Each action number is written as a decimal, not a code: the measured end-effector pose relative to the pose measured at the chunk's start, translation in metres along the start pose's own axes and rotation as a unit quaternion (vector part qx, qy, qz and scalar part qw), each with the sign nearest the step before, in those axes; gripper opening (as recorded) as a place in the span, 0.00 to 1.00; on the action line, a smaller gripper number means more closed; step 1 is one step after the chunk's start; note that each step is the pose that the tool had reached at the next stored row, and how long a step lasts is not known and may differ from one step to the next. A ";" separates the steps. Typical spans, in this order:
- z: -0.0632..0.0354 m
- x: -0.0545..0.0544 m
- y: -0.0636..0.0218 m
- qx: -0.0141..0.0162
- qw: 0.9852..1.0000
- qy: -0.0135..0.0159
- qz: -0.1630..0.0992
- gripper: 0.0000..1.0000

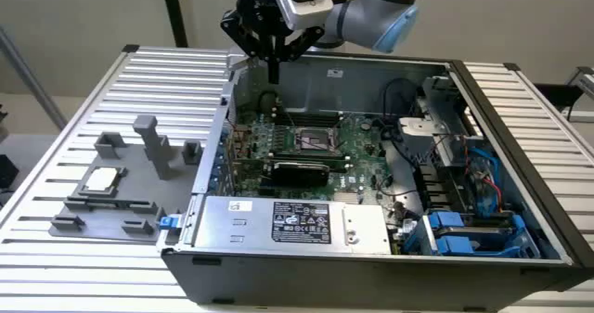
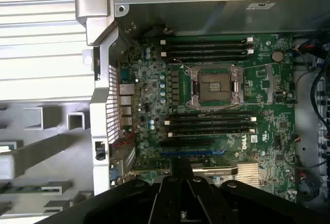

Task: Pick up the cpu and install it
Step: 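Reach for the cpu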

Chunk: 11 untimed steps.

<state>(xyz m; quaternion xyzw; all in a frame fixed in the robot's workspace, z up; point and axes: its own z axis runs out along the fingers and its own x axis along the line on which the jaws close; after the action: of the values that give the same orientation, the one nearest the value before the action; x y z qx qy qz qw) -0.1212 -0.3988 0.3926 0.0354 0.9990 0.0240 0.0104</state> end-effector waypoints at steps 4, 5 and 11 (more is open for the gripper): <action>0.0000 0.000 0.0000 0.000 1.000 0.000 0.000 0.11; 0.0000 0.000 0.0000 0.000 1.000 0.000 0.000 0.11; 0.0000 0.000 0.0000 0.000 1.000 0.000 0.000 0.11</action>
<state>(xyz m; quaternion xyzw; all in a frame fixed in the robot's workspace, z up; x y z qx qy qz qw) -0.1212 -0.3988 0.3926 0.0354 0.9990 0.0240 0.0104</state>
